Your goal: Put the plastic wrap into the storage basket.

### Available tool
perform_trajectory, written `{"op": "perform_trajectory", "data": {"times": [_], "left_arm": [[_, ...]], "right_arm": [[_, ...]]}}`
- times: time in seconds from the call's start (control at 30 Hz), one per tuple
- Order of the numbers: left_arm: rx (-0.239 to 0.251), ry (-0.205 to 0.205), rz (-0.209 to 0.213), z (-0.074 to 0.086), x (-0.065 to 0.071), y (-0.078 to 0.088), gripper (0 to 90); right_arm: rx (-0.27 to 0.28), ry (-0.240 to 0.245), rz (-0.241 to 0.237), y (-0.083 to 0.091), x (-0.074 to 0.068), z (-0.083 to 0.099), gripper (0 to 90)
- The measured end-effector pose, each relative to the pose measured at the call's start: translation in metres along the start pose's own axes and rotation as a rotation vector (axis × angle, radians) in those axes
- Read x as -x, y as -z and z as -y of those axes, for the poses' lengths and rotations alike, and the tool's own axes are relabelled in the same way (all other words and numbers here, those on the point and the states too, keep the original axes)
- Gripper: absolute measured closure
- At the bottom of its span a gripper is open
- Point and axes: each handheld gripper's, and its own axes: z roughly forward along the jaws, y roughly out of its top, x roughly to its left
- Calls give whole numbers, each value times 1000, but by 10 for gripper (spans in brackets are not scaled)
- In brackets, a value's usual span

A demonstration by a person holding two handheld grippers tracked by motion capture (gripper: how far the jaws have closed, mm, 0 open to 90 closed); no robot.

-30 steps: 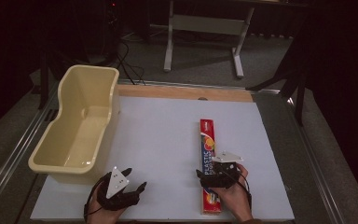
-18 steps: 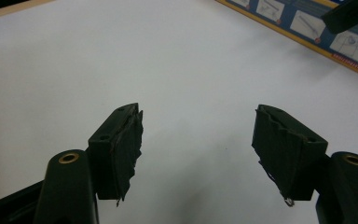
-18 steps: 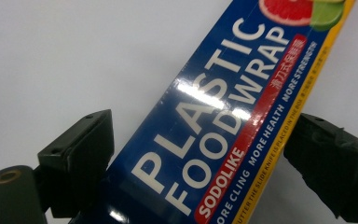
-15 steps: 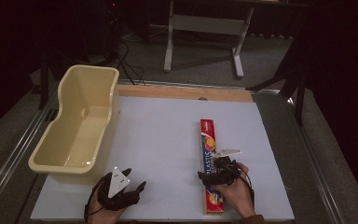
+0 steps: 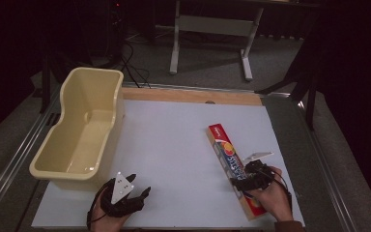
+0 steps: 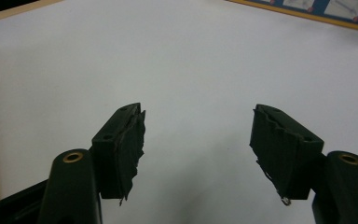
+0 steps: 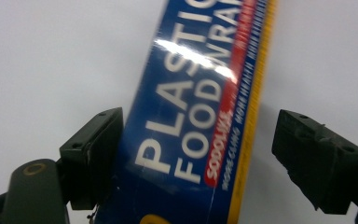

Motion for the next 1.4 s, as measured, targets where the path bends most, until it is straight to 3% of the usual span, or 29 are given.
{"op": "perform_trajectory", "data": {"times": [0.07,0.17,0.33,0.43,0.8,0.97,1.13,1.27,1.4], "left_arm": [[0,3,1,0,0,-1,352],[-2,7,0,0,-1,-1,352],[-3,14,0,0,-3,-1,352],[-1,15,2,0,-4,-1,352],[4,58,-11,1,-14,0,353],[2,70,-12,2,-16,0,353],[1,70,-9,2,-16,-1,353],[4,74,-10,2,-17,0,353],[3,76,-11,2,-17,0,353]], "right_arm": [[-28,-4,16,3,10,3,159],[-41,2,-31,3,19,3,155],[-30,20,-60,2,14,-12,149],[-39,35,-54,-1,10,-28,145],[-229,-2,-5,-31,14,-66,177],[-320,-15,0,-40,16,-72,225],[-394,-43,-33,-48,17,-75,350],[-448,-86,-9,-50,16,-80,385],[-492,-87,18,-51,14,-85,399]]}}
